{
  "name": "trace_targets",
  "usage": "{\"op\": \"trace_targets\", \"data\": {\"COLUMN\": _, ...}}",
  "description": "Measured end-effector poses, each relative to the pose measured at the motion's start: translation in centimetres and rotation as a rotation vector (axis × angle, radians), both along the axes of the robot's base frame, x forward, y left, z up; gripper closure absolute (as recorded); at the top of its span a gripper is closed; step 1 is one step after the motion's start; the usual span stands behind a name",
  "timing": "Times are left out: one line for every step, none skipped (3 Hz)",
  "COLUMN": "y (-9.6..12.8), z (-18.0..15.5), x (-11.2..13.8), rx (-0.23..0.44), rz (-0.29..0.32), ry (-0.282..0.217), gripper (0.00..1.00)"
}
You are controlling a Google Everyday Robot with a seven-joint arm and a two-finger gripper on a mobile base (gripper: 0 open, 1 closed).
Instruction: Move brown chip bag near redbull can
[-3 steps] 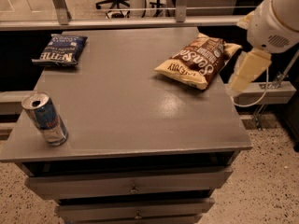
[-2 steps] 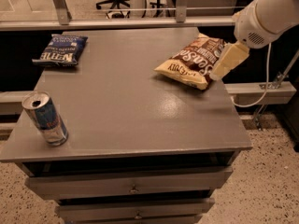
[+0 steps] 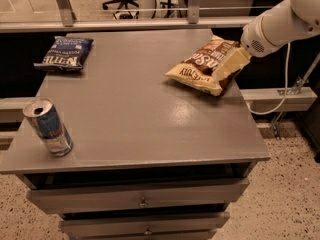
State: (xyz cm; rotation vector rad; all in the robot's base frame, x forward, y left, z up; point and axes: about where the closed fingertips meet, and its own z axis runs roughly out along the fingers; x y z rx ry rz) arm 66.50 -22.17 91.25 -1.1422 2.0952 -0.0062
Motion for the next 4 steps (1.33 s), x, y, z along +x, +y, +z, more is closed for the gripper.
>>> {"op": "trace_targets", "data": {"y": -0.6, "z": -1.2, "x": 1.2, "rx": 0.071, "rz": -0.058, "ry": 0.012, "gripper": 0.00}}
{"op": "trace_targets", "data": {"y": -0.8, "z": -2.3, "x": 1.6, "rx": 0.129, "rz": -0.090, "ry": 0.028, "gripper": 0.18}}
{"op": "trace_targets", "data": {"y": -0.7, "z": -2.9, "x": 1.7, "rx": 0.174, "rz": -0.099, "ry": 0.040, "gripper": 0.41}}
{"op": "trace_targets", "data": {"y": -0.5, "z": -2.7, "x": 1.6, "rx": 0.208, "rz": -0.092, "ry": 0.039, "gripper": 0.64}}
